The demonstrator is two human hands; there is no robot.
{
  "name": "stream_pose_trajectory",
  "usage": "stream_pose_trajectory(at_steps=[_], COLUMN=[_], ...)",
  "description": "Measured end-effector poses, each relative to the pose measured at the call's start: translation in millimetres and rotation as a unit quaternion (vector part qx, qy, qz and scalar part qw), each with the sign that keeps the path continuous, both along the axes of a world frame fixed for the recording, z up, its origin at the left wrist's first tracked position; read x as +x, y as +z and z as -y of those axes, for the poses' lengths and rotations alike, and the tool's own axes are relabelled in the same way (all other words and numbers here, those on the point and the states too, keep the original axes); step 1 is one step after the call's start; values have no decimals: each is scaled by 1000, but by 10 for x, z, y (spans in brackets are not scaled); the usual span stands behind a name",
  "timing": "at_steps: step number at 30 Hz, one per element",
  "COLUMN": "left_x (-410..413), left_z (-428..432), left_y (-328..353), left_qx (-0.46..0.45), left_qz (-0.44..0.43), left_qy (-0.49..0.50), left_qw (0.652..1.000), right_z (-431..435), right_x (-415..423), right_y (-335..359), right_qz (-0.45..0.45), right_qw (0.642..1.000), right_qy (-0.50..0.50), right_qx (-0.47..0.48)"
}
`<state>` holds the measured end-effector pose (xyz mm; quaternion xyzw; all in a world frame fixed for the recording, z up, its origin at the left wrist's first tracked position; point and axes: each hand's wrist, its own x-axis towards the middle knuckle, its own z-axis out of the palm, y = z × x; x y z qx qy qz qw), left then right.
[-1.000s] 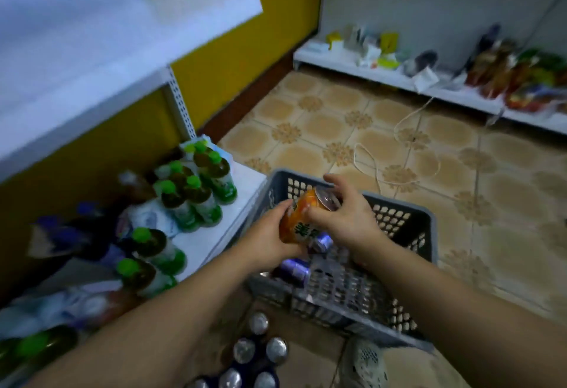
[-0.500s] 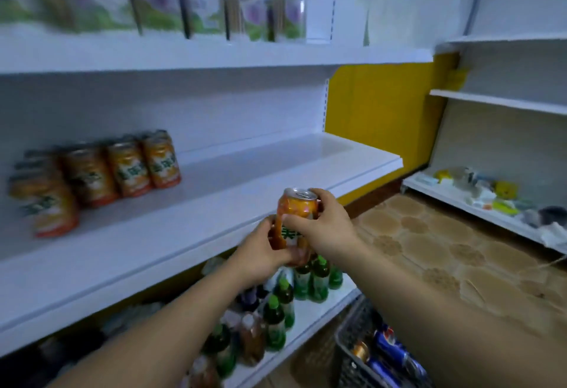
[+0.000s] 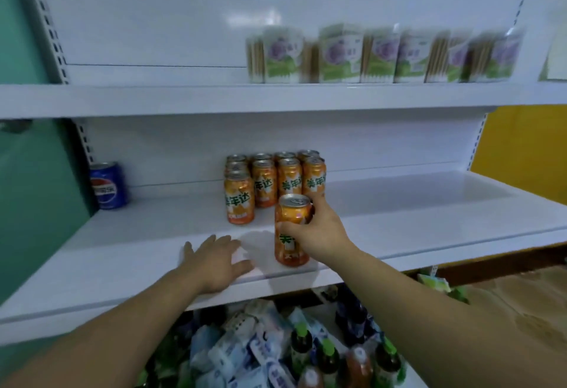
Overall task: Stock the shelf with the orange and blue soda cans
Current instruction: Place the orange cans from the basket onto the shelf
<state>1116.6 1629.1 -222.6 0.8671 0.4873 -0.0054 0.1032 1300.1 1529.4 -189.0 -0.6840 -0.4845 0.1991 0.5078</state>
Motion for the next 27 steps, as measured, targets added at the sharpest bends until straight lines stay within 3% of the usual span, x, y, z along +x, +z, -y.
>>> stream_pose_trajectory(at_steps=[2, 13, 27], left_x=[-90, -97, -97], left_z=[-116, -225, -212], left_y=[-76, -193, -208], left_qx=[-12, 9, 12], left_qz=[-38, -32, -24], left_qy=[10, 6, 4], left_qw=[999, 999, 1000], right_z=[-154, -885, -1357], right_x=[-39, 77, 69], right_y=[-37, -115, -400], right_qz=[6, 76, 86], right_qw=[1000, 997, 996], right_qy=[3, 5, -16], right_qx=[1, 14, 14])
